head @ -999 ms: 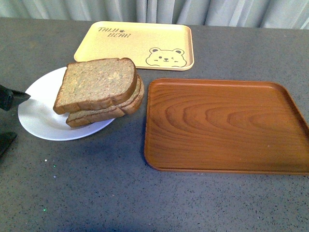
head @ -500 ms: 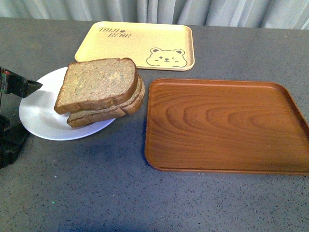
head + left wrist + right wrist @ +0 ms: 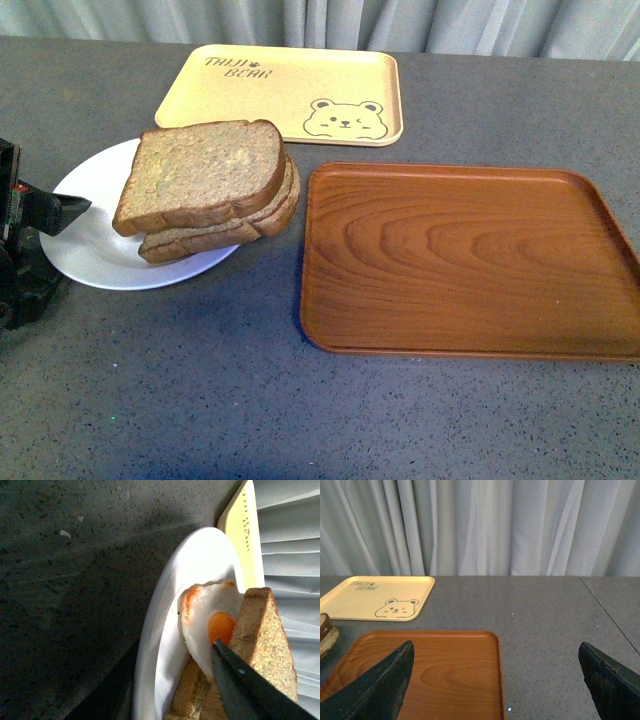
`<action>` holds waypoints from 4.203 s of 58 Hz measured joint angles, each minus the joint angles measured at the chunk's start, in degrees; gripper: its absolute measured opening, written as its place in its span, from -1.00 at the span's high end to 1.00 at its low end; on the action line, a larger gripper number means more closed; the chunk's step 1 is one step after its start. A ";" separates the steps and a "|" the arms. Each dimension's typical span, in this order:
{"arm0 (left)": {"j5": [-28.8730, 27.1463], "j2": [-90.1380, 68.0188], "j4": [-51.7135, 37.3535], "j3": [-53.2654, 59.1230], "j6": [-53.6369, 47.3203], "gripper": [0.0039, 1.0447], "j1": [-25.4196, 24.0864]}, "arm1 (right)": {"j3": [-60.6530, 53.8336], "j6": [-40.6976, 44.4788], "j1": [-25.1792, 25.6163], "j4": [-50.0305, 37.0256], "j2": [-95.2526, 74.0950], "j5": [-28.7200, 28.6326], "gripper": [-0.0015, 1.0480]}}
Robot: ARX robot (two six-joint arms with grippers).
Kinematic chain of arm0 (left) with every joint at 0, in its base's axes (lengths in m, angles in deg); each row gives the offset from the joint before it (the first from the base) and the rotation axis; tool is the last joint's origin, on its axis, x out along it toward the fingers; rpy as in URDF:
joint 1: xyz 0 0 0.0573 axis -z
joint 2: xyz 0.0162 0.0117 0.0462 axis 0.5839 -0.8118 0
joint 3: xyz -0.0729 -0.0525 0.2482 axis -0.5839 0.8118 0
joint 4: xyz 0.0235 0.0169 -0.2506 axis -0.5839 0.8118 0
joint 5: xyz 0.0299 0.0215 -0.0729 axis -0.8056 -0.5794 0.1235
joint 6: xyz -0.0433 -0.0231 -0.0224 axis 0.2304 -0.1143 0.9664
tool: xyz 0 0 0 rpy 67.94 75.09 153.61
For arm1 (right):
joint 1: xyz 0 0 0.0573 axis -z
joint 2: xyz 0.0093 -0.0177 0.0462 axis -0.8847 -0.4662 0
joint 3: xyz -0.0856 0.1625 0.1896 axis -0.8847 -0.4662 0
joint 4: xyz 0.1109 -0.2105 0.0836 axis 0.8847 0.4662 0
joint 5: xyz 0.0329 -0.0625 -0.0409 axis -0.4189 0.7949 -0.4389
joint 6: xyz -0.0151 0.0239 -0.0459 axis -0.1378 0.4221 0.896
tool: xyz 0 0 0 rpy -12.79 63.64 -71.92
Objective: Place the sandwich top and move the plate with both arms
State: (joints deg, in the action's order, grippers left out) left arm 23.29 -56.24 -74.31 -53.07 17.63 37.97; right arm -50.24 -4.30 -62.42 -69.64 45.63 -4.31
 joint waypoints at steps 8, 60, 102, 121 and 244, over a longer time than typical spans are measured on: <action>0.02 -0.46 -0.83 0.02 0.13 0.50 0.00 | 0.00 0.00 0.00 0.00 0.00 -0.02 -0.82; -2.27 -1.86 -6.10 0.35 -1.05 0.96 -0.24 | 0.00 0.00 0.02 0.02 0.00 0.00 -0.82; 9.46 12.72 -3.34 4.24 8.55 0.96 -1.49 | 0.00 0.00 0.00 0.09 0.04 0.04 -0.82; 8.90 13.84 5.92 -1.75 7.32 0.96 0.42 | 0.00 0.02 0.00 0.09 0.04 0.02 -0.82; 5.92 -20.94 31.78 -62.49 6.43 -0.02 7.80 | 0.00 0.02 0.00 0.09 0.04 0.02 -0.82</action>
State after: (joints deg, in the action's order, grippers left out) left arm 29.22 -77.18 -42.53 -115.56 24.06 45.77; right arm -50.24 -4.28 -62.42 -69.55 45.67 -4.28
